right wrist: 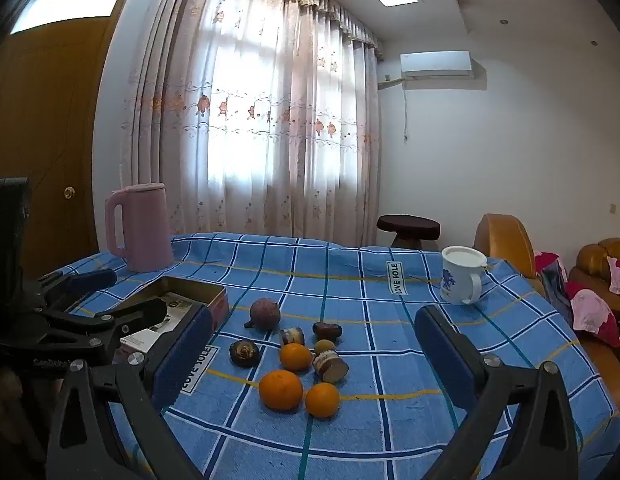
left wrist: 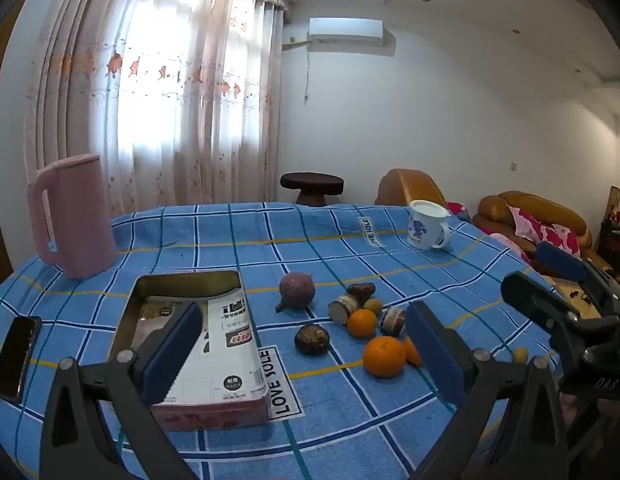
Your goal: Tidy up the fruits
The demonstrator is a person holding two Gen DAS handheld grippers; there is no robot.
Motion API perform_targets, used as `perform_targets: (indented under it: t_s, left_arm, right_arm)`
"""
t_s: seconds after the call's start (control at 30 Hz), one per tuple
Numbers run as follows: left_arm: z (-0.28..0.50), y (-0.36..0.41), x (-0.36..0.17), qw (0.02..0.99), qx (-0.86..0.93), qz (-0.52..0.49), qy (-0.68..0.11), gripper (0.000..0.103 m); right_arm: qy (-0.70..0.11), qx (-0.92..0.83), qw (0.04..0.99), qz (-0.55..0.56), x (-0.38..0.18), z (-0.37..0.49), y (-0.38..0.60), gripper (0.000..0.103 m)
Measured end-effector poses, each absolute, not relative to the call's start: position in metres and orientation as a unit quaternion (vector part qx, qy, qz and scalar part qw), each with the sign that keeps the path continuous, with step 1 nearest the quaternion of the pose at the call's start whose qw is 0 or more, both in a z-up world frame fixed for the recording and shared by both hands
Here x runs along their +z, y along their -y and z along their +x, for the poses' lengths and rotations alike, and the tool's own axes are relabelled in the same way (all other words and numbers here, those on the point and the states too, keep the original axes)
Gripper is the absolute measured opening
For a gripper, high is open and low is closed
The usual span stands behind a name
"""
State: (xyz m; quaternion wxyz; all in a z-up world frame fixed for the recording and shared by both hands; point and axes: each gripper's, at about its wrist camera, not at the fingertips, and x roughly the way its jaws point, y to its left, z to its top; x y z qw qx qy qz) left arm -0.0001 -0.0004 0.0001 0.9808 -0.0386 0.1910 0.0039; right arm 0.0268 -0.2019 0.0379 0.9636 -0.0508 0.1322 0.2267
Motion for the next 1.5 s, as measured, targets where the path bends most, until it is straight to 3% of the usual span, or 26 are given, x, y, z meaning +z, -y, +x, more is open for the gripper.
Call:
perform_targets:
  t_s: [1.5]
  left_arm:
    - [0.000,0.005,-0.009,0.979,0.003,-0.040,-0.200,0.103]
  right_arm:
    - [-0.141,0.222,0.964,-0.038,0.023,0.025,0.208,0.102]
